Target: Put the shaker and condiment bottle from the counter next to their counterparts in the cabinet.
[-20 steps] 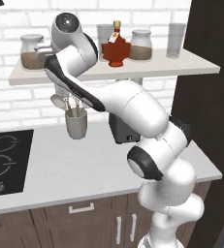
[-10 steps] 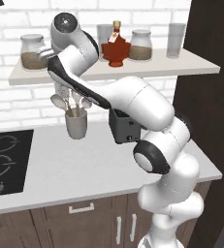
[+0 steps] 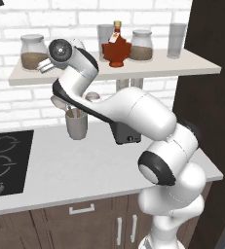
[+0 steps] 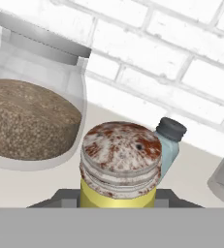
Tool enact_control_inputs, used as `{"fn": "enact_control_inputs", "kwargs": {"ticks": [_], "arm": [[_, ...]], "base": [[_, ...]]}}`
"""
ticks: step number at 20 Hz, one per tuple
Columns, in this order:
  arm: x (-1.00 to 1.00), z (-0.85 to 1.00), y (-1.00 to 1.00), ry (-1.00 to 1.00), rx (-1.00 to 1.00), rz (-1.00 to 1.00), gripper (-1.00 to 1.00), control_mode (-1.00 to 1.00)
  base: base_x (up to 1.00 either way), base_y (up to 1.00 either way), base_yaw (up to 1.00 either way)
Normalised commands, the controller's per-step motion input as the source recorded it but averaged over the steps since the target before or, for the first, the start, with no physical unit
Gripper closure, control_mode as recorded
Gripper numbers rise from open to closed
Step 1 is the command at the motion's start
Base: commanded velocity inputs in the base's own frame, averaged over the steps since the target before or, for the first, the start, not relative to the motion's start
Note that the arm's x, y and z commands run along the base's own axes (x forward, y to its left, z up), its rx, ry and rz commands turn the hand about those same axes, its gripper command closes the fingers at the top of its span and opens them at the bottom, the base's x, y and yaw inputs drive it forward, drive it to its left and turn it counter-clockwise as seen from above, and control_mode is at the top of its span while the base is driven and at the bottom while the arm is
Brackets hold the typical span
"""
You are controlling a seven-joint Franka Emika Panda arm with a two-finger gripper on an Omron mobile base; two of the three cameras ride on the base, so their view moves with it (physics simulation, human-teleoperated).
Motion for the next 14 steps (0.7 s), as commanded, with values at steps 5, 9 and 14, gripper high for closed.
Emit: {"fn": "enact_control_inputs", "kwargs": {"ticks": [5, 9, 14], "arm": [[0.16, -0.15, -0.41, -0.07, 0.21, 0.00, 1.00, -1.00], [0.26, -0.01, -0.49, -0.11, 0.30, 0.00, 1.00, -1.00], [0.00, 0.00, 0.00, 0.00, 0.02, 0.00, 1.00, -1.00]], "base": [[0.00, 0.00, 0.00], [0.00, 0.00, 0.00], [0.00, 0.00, 0.00]]}}
